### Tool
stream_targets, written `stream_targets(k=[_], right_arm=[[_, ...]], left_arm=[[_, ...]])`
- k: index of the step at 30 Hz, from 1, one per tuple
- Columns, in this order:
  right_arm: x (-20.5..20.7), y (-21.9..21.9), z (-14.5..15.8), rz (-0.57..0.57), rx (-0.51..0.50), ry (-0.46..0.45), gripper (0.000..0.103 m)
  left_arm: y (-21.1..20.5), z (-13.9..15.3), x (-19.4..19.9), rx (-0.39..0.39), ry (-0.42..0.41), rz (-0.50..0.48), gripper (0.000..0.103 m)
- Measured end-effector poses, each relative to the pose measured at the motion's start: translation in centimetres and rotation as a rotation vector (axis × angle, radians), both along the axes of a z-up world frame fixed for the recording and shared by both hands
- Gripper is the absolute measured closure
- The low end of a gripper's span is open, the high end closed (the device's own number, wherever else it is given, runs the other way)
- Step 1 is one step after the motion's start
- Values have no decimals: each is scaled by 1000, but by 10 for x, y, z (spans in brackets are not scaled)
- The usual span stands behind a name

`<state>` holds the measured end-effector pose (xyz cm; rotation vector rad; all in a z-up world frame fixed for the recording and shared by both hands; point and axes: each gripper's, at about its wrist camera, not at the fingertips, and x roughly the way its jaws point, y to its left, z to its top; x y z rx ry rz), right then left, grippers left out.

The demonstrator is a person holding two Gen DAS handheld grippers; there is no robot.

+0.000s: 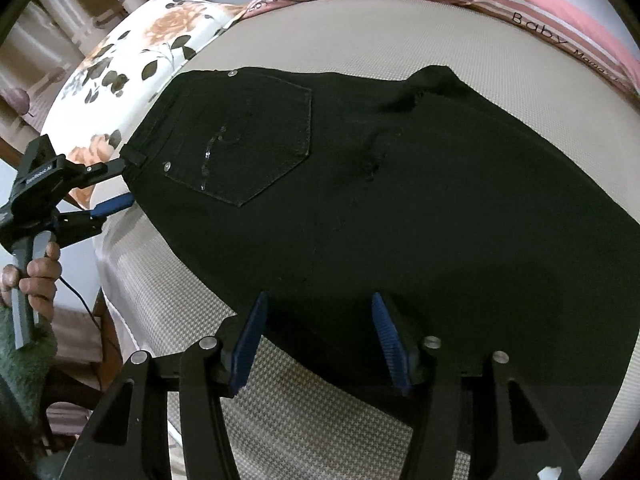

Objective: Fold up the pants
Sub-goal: 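Grasp the jeans end with the left gripper and lift it up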

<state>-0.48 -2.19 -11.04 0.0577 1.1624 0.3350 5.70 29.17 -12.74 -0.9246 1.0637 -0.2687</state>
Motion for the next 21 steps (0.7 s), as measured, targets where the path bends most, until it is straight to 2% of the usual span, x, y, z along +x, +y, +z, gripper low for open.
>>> stream_targets(k=[4,10,21], right_arm=[[1,-3,4,-19,6,-4,51],[6,-11,9,-64,5,-16,50],[13,-24,5,-137,23,7,50]], left_arm=[[3,-15,6,-52,30,1,44],[8,-22,9,-126,3,-1,44],[9,-25,30,-177,-52,-20,38]])
